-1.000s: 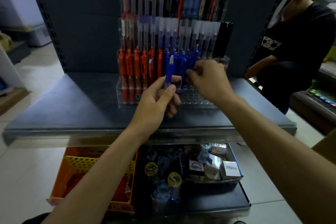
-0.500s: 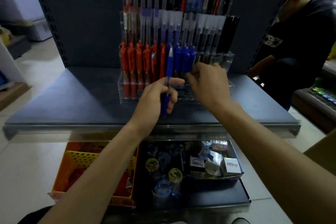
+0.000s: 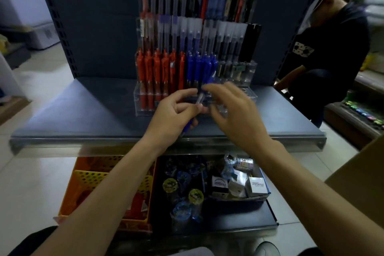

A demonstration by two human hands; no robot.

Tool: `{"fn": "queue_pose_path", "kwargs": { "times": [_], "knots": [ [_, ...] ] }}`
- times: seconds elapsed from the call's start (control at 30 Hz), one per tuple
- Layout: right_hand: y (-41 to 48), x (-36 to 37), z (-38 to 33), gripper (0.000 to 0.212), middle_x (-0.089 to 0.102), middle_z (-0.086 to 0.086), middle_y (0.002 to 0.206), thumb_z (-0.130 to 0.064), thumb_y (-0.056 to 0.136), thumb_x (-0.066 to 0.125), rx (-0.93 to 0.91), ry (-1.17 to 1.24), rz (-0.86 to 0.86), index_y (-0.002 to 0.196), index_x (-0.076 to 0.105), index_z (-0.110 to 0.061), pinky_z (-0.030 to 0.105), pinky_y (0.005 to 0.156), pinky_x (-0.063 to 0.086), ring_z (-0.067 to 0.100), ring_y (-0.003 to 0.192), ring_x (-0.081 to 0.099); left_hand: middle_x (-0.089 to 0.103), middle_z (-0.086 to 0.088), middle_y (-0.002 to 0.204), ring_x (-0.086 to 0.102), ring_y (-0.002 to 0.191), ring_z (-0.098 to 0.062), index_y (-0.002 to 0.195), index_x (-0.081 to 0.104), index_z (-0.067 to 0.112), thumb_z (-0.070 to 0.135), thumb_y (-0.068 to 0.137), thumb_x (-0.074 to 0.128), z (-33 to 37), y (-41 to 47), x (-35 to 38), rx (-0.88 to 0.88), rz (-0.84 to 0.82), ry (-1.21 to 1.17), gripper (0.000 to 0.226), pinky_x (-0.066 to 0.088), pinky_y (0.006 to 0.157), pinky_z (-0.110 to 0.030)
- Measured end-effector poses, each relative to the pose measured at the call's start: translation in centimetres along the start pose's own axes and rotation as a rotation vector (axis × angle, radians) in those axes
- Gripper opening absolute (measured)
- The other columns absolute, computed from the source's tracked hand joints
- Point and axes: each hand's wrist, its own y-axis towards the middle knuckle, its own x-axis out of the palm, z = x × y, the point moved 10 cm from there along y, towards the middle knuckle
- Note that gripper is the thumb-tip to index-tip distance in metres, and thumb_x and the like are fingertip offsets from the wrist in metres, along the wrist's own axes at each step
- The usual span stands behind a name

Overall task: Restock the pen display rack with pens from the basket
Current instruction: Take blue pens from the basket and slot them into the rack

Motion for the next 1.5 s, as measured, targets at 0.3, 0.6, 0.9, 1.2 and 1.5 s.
{"fn": "queue_pose_path", "kwargs": {
  "times": [0.3,0.6,0.9,1.2,1.5],
  "knots": [
    [-0.7,-1.5,0.4,0.025,0.074,-0.001,0.096,-0.013,0.086,0.066,0.086,-0.008,0.007,0.110,0.069,-0.017,0.036,0.077,0.056,0.016,0.083,0.068,0.073,0.001,0.111,0.065,0.109,-0.013,0.124,0.063,0.024,0.040,0.102,0.034,0.6,-1.5,1.4,0.047,-0.148,0.099,0.039,0.049,0.091,-0.028],
    [1.3,-1.8,4.8,0.010,0.069,-0.002,0.072,-0.029,0.090,0.068,0.456,0.319,0.055,0.092,0.066,-0.019,0.045,0.070,0.057,0.017,0.070,0.068,0.076,0.000,0.097,0.069,0.091,-0.019,0.102,0.070,0.018,0.027,0.103,0.032,0.0,-0.5,0.8,0.059,-0.083,0.100,0.039,0.052,0.079,-0.028],
    [3.6,-0.6,6.3,0.014,0.070,-0.004,0.072,-0.025,0.092,0.065,0.529,0.279,0.045,0.082,0.070,-0.016,0.041,0.076,0.059,0.013,0.072,0.070,0.067,0.012,0.106,0.057,0.101,-0.003,0.110,0.069,0.026,0.023,0.095,0.055,1.0,-0.4,0.8,0.253,-0.078,0.733,0.020,0.044,0.087,-0.022],
    [4.7,-0.3,6.6,0.021,0.063,-0.008,0.065,-0.035,0.092,0.063,0.544,0.076,0.047,0.078,0.070,-0.020,0.031,0.066,0.052,0.014,0.068,0.063,0.063,0.009,0.118,0.050,0.109,-0.014,0.121,0.063,0.024,0.036,0.089,0.047,0.4,-0.5,1.9,0.356,-0.121,1.091,0.038,0.036,0.089,-0.030],
    [4.0,1.9,5.8,0.018,0.068,0.001,0.078,-0.037,0.090,0.065,0.511,-0.036,-0.160,0.085,0.071,-0.021,0.041,0.073,0.056,0.027,0.080,0.066,0.059,0.010,0.124,0.047,0.114,-0.014,0.125,0.060,0.025,0.040,0.088,0.047,0.0,-1.2,1.5,0.362,-0.133,1.163,0.041,0.026,0.087,-0.024]
  ]
}}
